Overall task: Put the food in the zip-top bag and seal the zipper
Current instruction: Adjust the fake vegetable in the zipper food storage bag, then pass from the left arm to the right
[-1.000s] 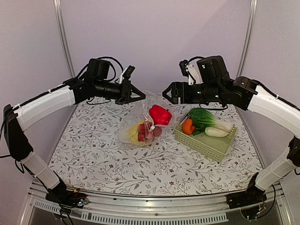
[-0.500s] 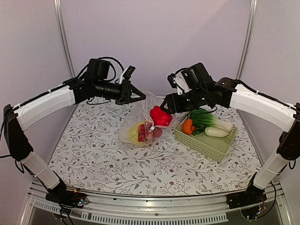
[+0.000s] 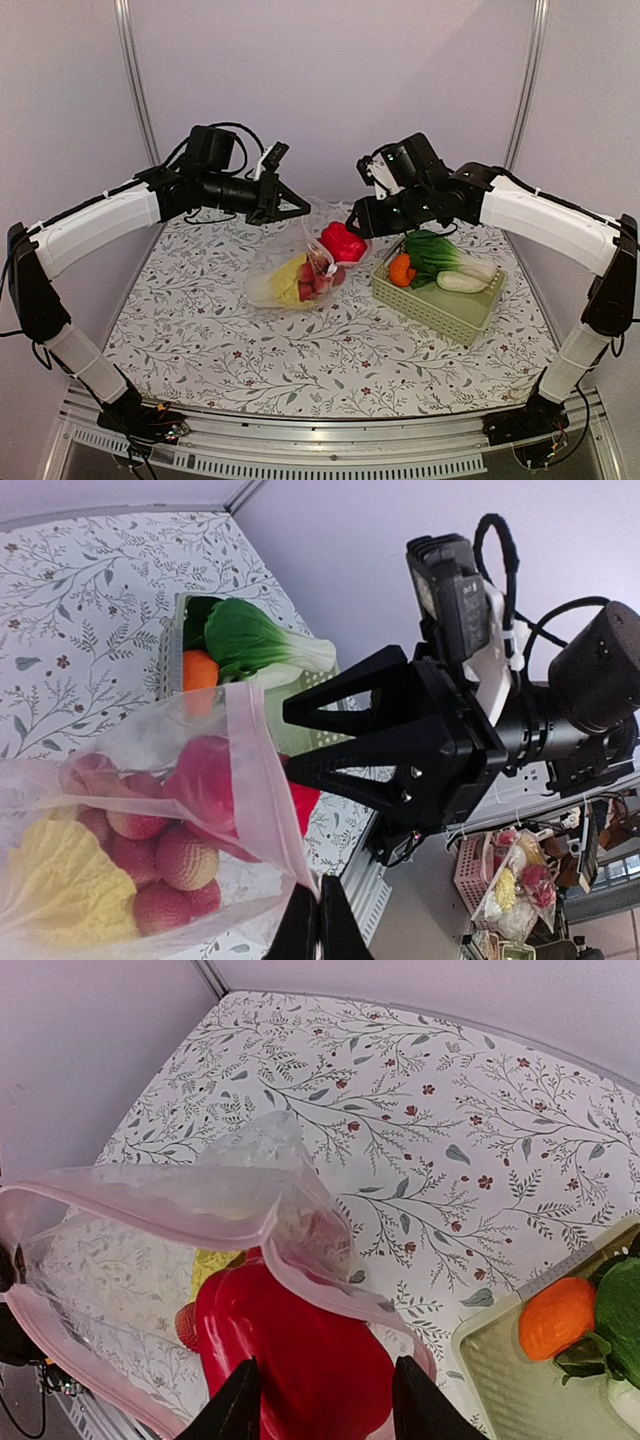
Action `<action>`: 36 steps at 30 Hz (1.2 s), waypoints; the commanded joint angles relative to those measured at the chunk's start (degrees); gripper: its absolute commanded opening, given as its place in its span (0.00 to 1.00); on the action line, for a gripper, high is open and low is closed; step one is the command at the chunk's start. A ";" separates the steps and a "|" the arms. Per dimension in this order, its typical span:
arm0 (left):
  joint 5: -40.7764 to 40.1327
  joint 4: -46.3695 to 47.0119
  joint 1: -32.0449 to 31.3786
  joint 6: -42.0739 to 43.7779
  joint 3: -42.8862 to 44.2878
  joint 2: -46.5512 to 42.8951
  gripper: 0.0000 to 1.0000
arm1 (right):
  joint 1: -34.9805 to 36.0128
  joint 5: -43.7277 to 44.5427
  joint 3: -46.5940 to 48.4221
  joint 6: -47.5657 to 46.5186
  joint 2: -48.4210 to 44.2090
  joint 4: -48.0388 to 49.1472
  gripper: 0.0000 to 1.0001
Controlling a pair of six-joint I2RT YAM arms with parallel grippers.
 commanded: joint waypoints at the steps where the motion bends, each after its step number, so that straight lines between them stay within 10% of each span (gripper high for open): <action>1: 1.64 1.50 0.53 1.14 -0.10 -2.10 0.00 | -1.14 2.17 1.43 -0.04 1.72 -0.87 0.44; 36: 2.06 1.05 0.44 1.45 0.25 -2.02 0.00 | -2.48 -6.98 7.99 -2.56 5.83 1.96 0.45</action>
